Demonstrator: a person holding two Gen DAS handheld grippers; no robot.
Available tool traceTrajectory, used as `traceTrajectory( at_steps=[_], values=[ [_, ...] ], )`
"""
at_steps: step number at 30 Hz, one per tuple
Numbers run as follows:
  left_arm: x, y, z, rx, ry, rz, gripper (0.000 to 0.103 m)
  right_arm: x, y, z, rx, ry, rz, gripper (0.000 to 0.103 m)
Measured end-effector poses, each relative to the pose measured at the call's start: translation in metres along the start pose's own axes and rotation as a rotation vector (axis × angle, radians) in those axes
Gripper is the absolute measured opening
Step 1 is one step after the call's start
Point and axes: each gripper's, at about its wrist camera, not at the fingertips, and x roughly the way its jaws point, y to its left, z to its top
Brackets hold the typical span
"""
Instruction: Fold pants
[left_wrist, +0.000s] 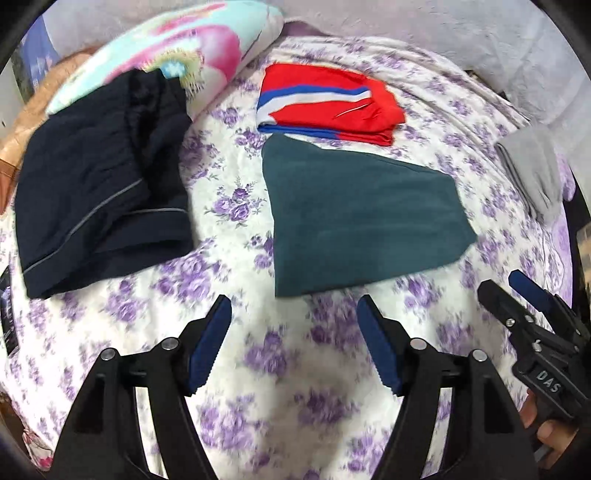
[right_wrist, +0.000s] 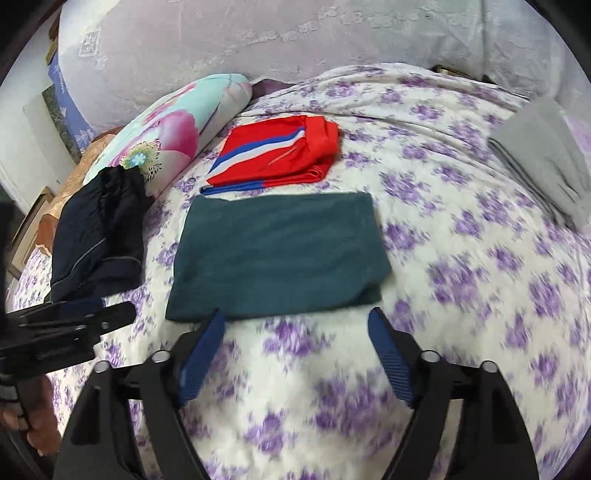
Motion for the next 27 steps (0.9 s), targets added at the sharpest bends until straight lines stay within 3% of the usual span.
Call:
traceTrajectory(
  at_steps=[2, 8, 27],
  values=[
    [-0.015, 0.003, -0.01, -0.015, -0.02, -0.026, 0.071, -0.014, 0.003, -0.006, 0.001, -0.02, -0.025, 0.091],
    [-0.047, -0.006, -0.028, 0.023, -0.071, -0.007, 0.084, -0.054, 0.007, -0.015, 0.035, -0.09, -0.055, 0.096],
    [-0.091, -0.013, -0.072, 0.117, -0.114, 0.053, 0.09, -0.112, 0.032, -0.046, 0.09, -0.185, -0.084, 0.098]
  ],
)
